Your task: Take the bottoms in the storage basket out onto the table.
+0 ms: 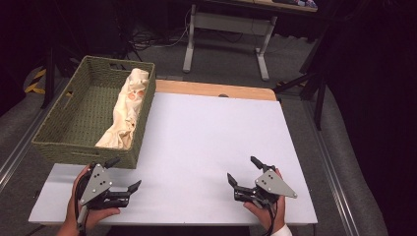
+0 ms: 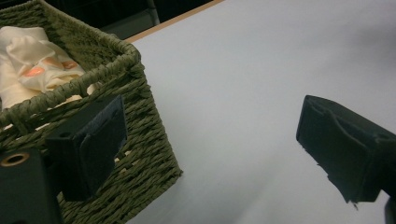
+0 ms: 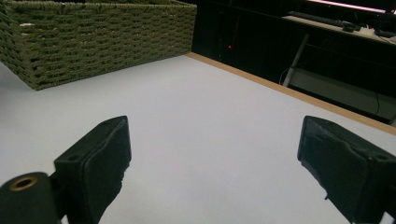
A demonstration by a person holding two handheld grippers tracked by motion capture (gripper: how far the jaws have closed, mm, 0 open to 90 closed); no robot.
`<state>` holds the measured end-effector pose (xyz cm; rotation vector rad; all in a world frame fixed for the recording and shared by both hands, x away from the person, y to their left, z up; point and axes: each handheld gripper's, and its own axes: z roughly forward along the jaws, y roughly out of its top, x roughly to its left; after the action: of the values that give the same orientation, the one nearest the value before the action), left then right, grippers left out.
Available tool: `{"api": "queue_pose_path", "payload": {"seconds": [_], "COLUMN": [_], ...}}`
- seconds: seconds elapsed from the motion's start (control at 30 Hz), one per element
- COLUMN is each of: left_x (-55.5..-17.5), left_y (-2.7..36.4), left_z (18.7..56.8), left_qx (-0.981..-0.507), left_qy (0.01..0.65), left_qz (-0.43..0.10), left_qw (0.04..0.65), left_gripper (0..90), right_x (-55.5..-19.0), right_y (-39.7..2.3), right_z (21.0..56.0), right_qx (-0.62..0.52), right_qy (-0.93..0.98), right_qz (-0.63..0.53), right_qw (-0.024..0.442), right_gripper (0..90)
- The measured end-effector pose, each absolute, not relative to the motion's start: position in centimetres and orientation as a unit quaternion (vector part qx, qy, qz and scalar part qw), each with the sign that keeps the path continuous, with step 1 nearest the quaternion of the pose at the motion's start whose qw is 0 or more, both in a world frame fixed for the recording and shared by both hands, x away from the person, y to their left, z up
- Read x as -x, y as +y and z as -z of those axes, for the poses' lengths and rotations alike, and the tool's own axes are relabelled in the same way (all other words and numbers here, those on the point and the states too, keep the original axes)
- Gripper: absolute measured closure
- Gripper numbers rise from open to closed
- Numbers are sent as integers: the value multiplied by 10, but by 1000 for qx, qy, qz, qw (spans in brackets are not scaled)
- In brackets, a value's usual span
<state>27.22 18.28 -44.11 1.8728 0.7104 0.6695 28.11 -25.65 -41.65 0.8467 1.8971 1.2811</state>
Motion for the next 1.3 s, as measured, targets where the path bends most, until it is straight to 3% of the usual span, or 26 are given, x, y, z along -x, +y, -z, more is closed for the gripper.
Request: {"api": "queue_pose_path", "payload": {"seconds": [0.93,1.2,1.3], "left_x": [-268,-274,-281], "left_y": [191,207,213], "left_z": [430,398,379], "left_qx": [-772,-756,-761], "left_qy": [295,307,304], "left_qz": [-282,-279,-308], "left_qw": [488,505,484], "left_gripper": [102,125,130], "right_x": [-279,-281,-283], "right_y": [-258,-259,-260], "right_z": [413,414,416], "right_qx": [-324,-333,-338], "right_qy": [723,723,724], "right_qz": [-497,-494,-490], "right_qw": [354,349,348], "right_gripper": [109,112,113]}}
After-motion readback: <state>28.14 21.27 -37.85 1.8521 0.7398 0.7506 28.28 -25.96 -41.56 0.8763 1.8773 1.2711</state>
